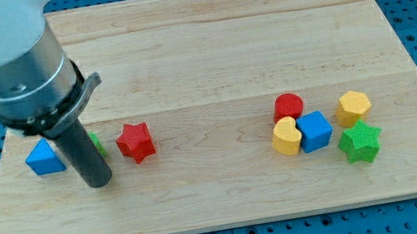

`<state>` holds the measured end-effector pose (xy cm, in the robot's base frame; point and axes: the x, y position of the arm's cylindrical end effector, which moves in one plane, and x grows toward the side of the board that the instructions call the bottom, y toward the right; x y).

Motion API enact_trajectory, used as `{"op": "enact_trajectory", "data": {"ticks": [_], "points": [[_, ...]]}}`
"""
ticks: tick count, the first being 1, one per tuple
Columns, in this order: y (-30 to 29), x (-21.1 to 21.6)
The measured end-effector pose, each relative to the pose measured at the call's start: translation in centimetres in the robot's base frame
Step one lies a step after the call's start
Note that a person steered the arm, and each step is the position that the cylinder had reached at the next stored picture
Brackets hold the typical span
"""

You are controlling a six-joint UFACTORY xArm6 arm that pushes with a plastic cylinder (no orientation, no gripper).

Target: Push red star towards red circle

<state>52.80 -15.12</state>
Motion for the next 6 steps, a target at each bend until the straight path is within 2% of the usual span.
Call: {"op": "enact_trajectory", "data": {"ticks": [1, 2, 3, 4, 5, 6], "points": [[-0.9, -2.0], [5.9, -2.3], [9.6, -2.3], [-0.3, -2.1], [0.7, -3.4], [5.0, -5.5]]}}
